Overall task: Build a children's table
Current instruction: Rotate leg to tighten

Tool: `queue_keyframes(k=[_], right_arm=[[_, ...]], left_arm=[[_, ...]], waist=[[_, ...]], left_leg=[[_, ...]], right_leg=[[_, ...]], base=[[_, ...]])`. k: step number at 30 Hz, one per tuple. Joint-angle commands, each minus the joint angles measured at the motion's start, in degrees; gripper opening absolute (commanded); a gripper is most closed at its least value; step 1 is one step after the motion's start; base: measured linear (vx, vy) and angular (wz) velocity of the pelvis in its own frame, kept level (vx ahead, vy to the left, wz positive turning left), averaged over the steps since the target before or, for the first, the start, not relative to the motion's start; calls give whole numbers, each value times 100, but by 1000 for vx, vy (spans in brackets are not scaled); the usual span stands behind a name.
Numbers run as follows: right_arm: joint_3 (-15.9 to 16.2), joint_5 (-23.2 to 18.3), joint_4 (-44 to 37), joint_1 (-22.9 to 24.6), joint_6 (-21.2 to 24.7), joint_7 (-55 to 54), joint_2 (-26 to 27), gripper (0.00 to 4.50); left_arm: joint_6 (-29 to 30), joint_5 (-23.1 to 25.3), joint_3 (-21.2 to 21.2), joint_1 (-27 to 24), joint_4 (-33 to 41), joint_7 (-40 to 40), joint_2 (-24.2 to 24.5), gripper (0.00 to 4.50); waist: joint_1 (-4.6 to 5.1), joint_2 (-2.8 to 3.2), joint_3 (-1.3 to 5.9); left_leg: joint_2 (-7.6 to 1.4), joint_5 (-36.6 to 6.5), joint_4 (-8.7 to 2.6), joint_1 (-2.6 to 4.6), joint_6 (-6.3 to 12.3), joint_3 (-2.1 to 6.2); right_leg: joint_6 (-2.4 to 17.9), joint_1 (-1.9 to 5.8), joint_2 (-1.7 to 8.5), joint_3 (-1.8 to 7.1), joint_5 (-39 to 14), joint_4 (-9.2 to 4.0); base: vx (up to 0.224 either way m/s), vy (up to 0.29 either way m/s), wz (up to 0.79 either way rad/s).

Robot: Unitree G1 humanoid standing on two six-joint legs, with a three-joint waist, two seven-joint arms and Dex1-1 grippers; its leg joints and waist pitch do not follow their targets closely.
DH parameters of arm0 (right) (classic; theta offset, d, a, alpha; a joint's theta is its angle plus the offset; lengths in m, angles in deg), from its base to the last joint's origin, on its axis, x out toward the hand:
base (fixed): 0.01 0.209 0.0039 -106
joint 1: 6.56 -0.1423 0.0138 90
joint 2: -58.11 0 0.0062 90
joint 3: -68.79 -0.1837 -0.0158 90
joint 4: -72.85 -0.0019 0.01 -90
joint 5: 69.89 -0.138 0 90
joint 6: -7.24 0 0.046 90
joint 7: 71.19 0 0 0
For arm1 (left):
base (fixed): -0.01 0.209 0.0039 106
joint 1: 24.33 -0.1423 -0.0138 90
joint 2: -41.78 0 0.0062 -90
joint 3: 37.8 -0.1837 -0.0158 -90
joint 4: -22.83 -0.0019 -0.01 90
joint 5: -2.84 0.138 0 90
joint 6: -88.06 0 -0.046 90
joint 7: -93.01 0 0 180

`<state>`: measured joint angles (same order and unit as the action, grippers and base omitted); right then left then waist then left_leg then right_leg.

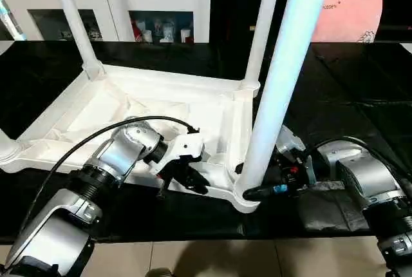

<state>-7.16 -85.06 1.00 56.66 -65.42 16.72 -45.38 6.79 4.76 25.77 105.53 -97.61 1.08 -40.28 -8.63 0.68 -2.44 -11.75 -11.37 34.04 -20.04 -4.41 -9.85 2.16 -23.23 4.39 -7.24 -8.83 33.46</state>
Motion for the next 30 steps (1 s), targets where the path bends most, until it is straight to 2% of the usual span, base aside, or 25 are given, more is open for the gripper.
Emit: queue_keyframes(k=[1, 3, 4, 8, 14, 15, 17, 18, 19, 21, 22, 23, 25, 27, 28, 30], right_arm=[[30, -46, -32, -95, 37, 68, -12, 263], [37, -56, -52, -85, 56, 71, -2, 263], [38, -57, -53, -84, 57, 72, -2, 238], [52, -89, -116, -44, 98, 60, 9, 216], [-122, -113, -152, 57, 210, -456, 183, 208], [-300, 21, 6, 67, 117, -1138, 426, 207], [-403, 162, 170, 39, 104, -1699, 614, 205], [-457, 267, 285, 19, 125, -2106, 751, 203], [-463, 283, 300, 17, 132, -2171, 775, 201], [-530, 438, 443, 2, 219, -2840, 1031, 200], [-590, 534, 527, -14, 386, -3418, 1289, 200], [-599, 549, 539, -17, 413, -3510, 1331, 199], [-636, 625, 575, -26, 524, -3923, 1520, 199], [-694, 795, 726, -93, 637, -4644, 1845, 198], [-694, 795, 726, -93, 637, -4644, 1845, 197], [-813, 934, 936, -216, 793, -5492, 2310, 197]], left_arm=[[-74, -115, -73, 64, 221, 243, -27, 0], [-64, -109, -69, 61, 222, 241, -22, 0], [-63, -109, -69, 61, 222, 241, -22, 0], [15, -113, -52, 35, 245, 211, -10, 0], [346, -103, 155, 22, 206, -254, -78, 0], [653, -125, 357, 17, 206, -695, -189, 0], [879, -154, 492, -9, 256, -1001, -288, 0], [1063, -189, 583, -34, 304, -1205, -379, 0], [1092, -192, 599, -37, 306, -1250, -401, 0], [1398, -218, 763, -66, 339, -1723, -634, 0], [1618, -231, 906, -64, 285, -2187, -900, 0], [1651, -232, 928, -63, 274, -2264, -944, 0], [1779, -224, 1029, -45, 211, -2628, -1140, 0], [1881, -235, 1224, 38, 18, -3290, -1491, 0], [1881, -235, 1224, 38, 18, -3290, -1491, 0], [1974, -253, 1390, 142, -162, -3953, -1899, 0]], waist=[[24, -64, 394], [22, -60, 396], [22, -61, 397], [19, -55, 395], [39, -53, 381], [50, -43, 378], [84, -51, 368], [105, -50, 369], [124, -52, 376], [231, -50, 385], [257, -56, 388], [308, -62, 388], [341, -72, 395], [360, -53, 392], [366, -59, 382], [368, -43, 362]], left_leg=[[-184, -638, -355, -1, 418, 18], [-187, -613, -354, 0, 420, 19], [-188, -610, -354, -2, 421, 19], [-185, -634, -354, 1, 408, 18], [-171, -688, -362, -2, 350, 21], [-163, -712, -360, -4, 291, 23], [-144, -783, -367, 12, 218, 27], [-137, -775, -371, -4, 191, 36], [-139, -749, -374, -7, 186, 33], [-134, -679, -370, -20, 160, 44], [-127, -652, -364, -30, 167, 42], [-112, -597, -355, -45, 182, 39], [-91, -510, -343, -61, 253, 34], [-93, -471, -338, -50, 306, 26], [-84, -502, -341, -39, 317, 14], [-92, -635, -353, -9, 296, 19]], right_leg=[[736, 359, 438, 338, -1802, -378], [753, 357, 438, 341, -1760, -368], [758, 358, 439, 341, -1744, -367], [755, 358, 439, 340, -1770, -371], [696, 359, 438, 328, -1946, -402], [666, 353, 444, 325, -2032, -411], [598, 347, 441, 309, -2250, -446], [547, 360, 442, 306, -2320, -440], [536, 365, 442, 310, -2293, -440], [608, 372, 436, 304, -2078, -424], [626, 380, 434, 309, -2026, -414], [676, 384, 421, 308, -1902, -401], [682, 405, 423, 310, -1823, -403], [701, 385, 407, 311, -1784, -408], [693, 367, 402, 308, -1847, -435], [656, 348, 407, 298, -2074, -469]], base=[[0, 0, 0], [0, 0, 0], [0, 0, 0], [0, 0, 0], [0, 0, 0], [0, 0, 0], [0, 0, 0], [0, 0, 0], [0, 0, 0], [0, 0, 0], [0, 0, 0], [0, 0, 0], [0, 0, 0], [0, 0, 0], [0, 0, 0], [0, 0, 0]])
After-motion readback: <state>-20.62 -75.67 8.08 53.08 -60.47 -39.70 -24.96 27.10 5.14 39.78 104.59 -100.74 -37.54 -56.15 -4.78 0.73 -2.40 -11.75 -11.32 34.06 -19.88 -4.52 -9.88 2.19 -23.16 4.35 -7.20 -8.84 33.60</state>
